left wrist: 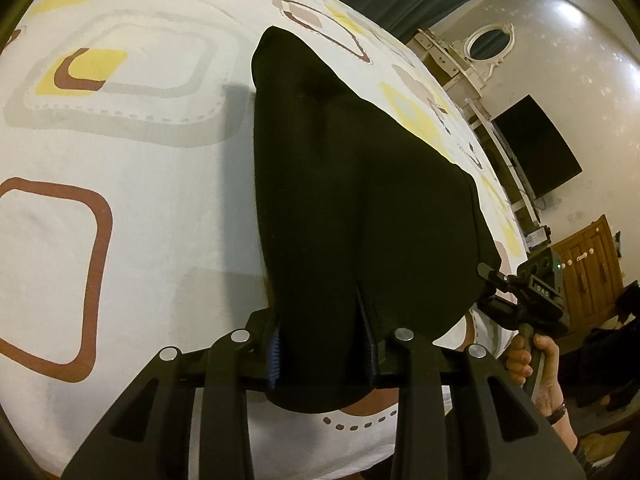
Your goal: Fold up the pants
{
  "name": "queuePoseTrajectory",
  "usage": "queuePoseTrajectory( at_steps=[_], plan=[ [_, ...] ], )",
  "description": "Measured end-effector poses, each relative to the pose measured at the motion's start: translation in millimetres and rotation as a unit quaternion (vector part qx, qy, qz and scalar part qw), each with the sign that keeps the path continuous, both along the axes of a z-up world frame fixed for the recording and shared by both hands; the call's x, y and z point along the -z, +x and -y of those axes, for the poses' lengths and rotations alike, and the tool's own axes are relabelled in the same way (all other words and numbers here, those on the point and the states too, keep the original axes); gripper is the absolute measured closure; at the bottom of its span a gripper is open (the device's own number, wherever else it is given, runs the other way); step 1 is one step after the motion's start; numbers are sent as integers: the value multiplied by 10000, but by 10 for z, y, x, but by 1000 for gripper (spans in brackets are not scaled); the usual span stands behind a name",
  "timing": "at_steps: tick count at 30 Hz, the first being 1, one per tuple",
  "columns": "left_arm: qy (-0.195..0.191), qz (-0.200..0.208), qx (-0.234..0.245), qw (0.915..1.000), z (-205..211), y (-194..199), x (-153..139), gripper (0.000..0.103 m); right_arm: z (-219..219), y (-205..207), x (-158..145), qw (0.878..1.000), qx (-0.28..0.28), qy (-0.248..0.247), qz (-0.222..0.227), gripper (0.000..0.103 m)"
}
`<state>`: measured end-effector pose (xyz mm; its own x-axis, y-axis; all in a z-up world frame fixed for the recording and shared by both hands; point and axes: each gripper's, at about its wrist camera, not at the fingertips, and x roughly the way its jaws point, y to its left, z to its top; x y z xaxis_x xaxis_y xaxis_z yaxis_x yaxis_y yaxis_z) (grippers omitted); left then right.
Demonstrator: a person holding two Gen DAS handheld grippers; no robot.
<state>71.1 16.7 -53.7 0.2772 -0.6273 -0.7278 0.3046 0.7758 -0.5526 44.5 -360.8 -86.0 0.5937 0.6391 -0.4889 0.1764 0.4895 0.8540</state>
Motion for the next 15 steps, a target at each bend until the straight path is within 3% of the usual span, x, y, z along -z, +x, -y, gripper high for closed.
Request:
queuePoseTrajectory(
  at_steps=[15],
  plan=[
    [64, 71, 31, 9999, -21, -11, 17, 69, 51, -13, 44, 10000, 24, 80, 11, 72]
  ],
)
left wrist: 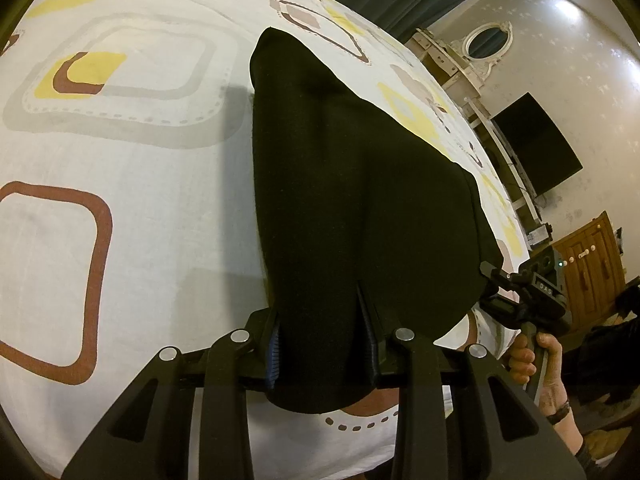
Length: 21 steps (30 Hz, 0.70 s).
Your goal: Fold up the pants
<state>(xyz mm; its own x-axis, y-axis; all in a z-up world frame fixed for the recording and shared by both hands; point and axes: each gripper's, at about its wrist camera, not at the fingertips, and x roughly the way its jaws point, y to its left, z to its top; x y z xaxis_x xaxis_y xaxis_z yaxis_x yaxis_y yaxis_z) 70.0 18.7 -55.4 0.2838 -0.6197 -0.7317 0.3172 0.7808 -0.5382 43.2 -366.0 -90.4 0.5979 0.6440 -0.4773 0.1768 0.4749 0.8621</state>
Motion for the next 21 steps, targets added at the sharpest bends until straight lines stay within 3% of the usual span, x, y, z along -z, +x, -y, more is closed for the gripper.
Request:
queuePoseTrajectory(
  at_steps=[12, 15, 17, 21],
  plan=[
    [-30, -34, 24, 10000, -27, 30, 29, 63, 48, -14, 78, 9998, 73, 187, -5, 71],
    [-50, -50, -9, 10000, -54, 52, 44, 55, 90, -22, 81, 9998, 70, 178, -27, 69],
    [24, 8, -120, 9999, -65, 43, 35, 40, 119, -44, 74, 9996, 145, 229, -40, 66],
    [515, 338, -292, 9977, -16, -64, -49, 28, 156, -174, 72, 9989, 326, 326, -57, 65]
  ],
)
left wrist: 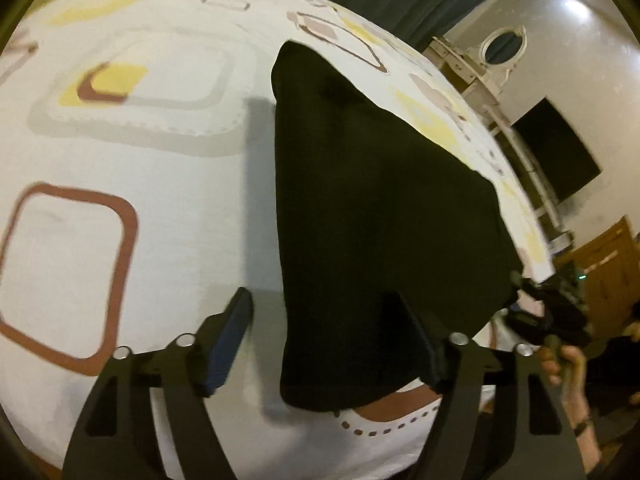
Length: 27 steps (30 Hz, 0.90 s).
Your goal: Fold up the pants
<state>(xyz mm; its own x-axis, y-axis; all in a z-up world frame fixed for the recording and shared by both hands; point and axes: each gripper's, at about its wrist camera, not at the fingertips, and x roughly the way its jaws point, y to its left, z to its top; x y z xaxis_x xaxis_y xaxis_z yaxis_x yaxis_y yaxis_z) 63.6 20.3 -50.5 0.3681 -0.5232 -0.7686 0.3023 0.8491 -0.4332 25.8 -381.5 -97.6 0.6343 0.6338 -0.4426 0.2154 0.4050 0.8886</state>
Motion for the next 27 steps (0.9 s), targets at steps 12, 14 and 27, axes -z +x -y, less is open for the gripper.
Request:
queuePoseTrajectory(
  at_steps=[12, 14, 27],
  plan=[
    [1069, 831, -240, 9905, 86, -529, -375, 22, -125, -622, -312, 9943, -109, -1032, -254, 31],
    [1278, 988, -285, 9865, 100, -633, -433, 22, -229, -652, -405, 9889, -125, -1460, -264, 31],
    [1526, 1461, -462, 9763, 233, -975, -595, 18, -1120, -675, -1000, 9112, -212, -4103, 307, 27]
  ],
)
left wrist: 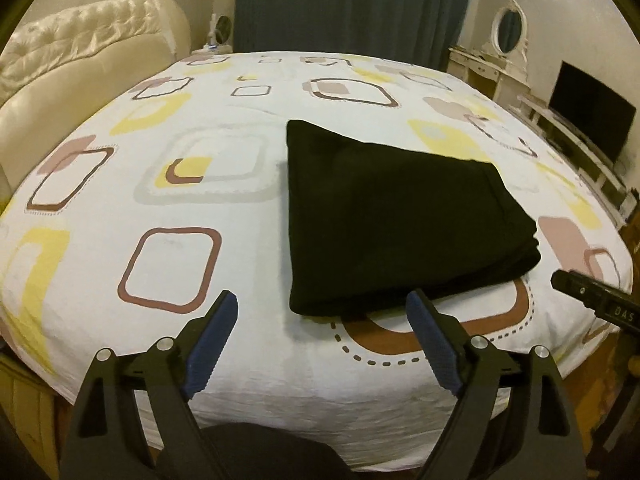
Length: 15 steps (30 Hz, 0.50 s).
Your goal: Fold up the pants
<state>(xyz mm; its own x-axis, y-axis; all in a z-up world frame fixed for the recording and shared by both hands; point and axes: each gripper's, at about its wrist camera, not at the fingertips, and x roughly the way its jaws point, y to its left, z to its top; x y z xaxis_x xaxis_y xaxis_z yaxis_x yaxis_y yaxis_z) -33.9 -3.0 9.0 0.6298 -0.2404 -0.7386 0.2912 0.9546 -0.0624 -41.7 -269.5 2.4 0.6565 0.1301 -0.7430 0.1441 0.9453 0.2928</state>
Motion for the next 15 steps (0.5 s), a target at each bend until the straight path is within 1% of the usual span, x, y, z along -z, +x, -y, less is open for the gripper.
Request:
queuePoseTrajectory(
  at_steps=[2, 4, 8, 12, 15],
  plan=[
    [88, 41, 34, 9999, 31, -8, 16, 18, -92, 11, -29, 9996, -58, -286, 66, 26],
    [237, 103, 40, 9997, 64, -19, 31, 18, -131, 6, -40, 9990, -105, -414, 103, 25],
    [343, 159, 0, 9993, 85, -36, 51, 18, -127, -20, -54, 9990, -75, -424, 143, 24],
    [353, 175, -56, 9992, 80, -26, 52, 18, -120, -4, -29, 9991, -32, -422, 63, 23],
    [330, 42, -84, 9994, 71, 7, 76, 18, -104, 2, -17, 9993, -19, -383, 30, 23]
  ],
)
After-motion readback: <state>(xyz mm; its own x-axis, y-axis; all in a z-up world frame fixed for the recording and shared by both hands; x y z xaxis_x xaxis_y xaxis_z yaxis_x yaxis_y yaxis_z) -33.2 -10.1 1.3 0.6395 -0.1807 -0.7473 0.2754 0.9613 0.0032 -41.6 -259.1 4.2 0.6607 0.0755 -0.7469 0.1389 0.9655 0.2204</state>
